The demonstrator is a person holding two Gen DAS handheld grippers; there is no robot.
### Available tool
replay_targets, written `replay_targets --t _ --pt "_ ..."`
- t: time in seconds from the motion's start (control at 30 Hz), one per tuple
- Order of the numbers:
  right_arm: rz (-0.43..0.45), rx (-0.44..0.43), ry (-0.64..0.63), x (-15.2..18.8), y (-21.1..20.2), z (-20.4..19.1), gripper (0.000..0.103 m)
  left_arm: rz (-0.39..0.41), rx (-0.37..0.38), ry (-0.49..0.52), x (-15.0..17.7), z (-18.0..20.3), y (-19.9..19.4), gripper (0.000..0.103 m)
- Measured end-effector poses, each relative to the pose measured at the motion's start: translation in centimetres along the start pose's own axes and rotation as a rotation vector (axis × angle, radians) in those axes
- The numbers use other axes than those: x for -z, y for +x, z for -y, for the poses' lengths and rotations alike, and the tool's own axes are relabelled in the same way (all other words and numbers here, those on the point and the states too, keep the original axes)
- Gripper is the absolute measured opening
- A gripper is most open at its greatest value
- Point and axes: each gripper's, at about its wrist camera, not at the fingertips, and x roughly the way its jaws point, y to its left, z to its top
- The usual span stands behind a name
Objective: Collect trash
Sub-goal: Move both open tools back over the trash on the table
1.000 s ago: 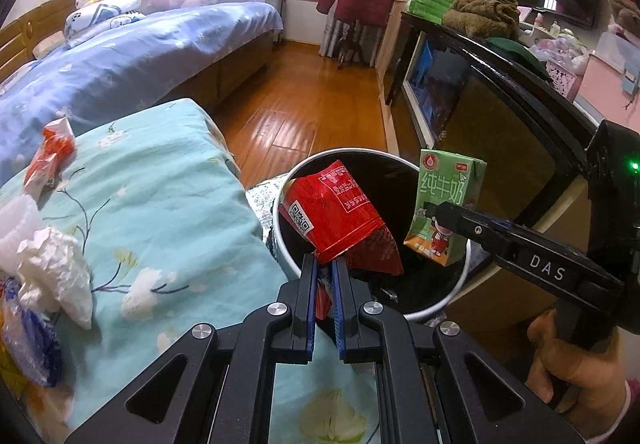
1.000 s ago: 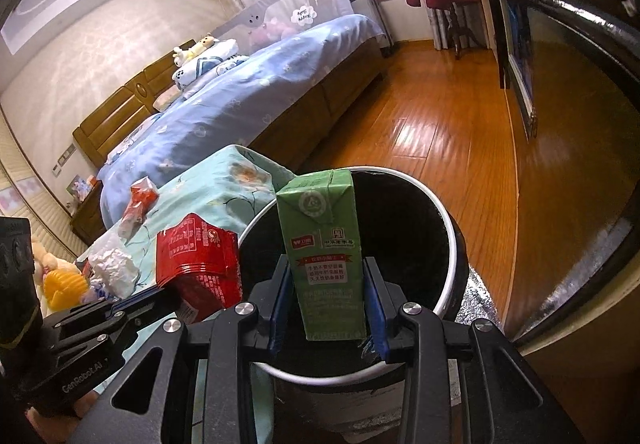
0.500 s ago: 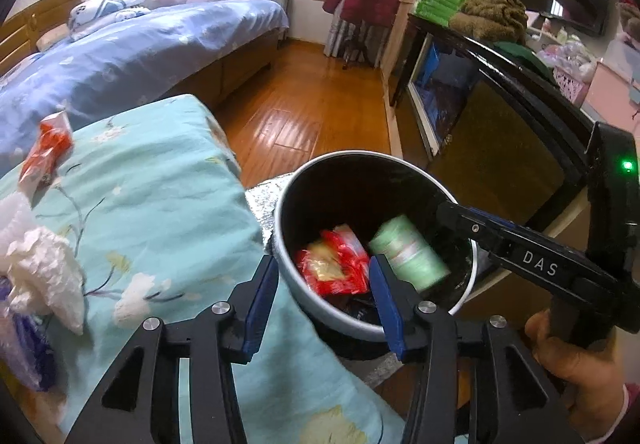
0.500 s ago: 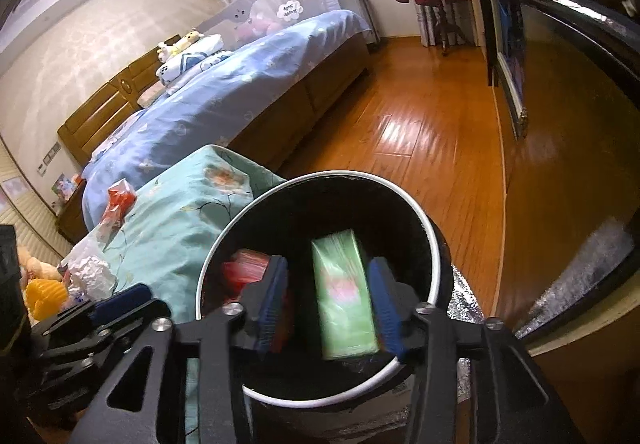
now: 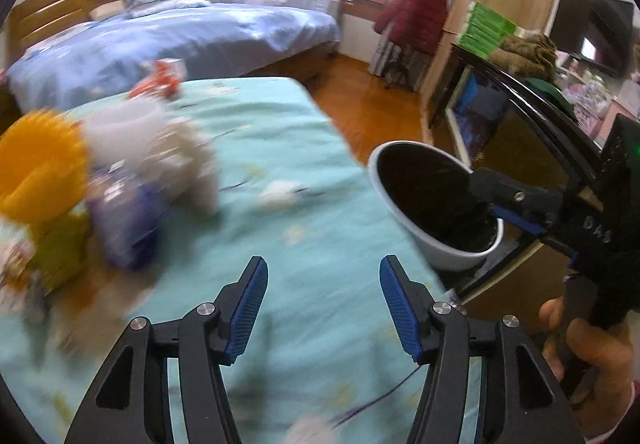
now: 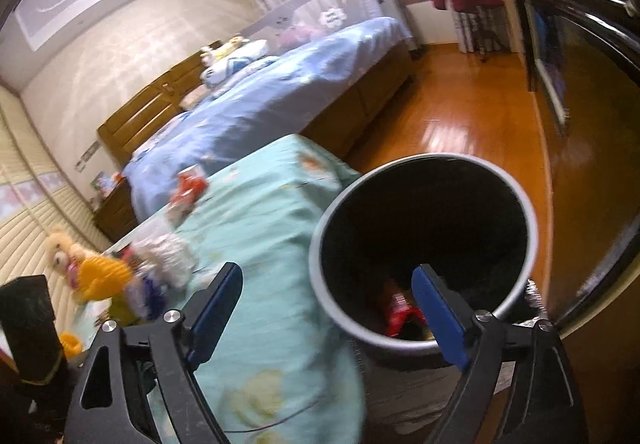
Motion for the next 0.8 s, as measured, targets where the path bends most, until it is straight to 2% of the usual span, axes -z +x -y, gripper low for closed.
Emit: replay_targets --t 0.1,0.37,0.57,0.8 --pt "-0.019 -0.040 -0.031 0.9 0.5 -2.3 0.088 0.009 -0.011 -0.059 1.8 -2.0 -2.3 0.058" --pt "-0.089 -0.123 -0.096 3.5 2.6 -7.4 0.088 0.061 -0.124 -0.154 6.1 -5.7 -9.1 0.058" --pt "-0.126 -0.164 -0.142 4.8 3.8 -10.6 0.088 0.080 -0.194 -0.219 9.0 -6.3 -12.6 0.058" --pt "-0.137 -0.188 -0.201 5.2 5.4 -13.7 0.088 0.102 -0.233 -0.267 11.1 -6.1 -15.9 0.058"
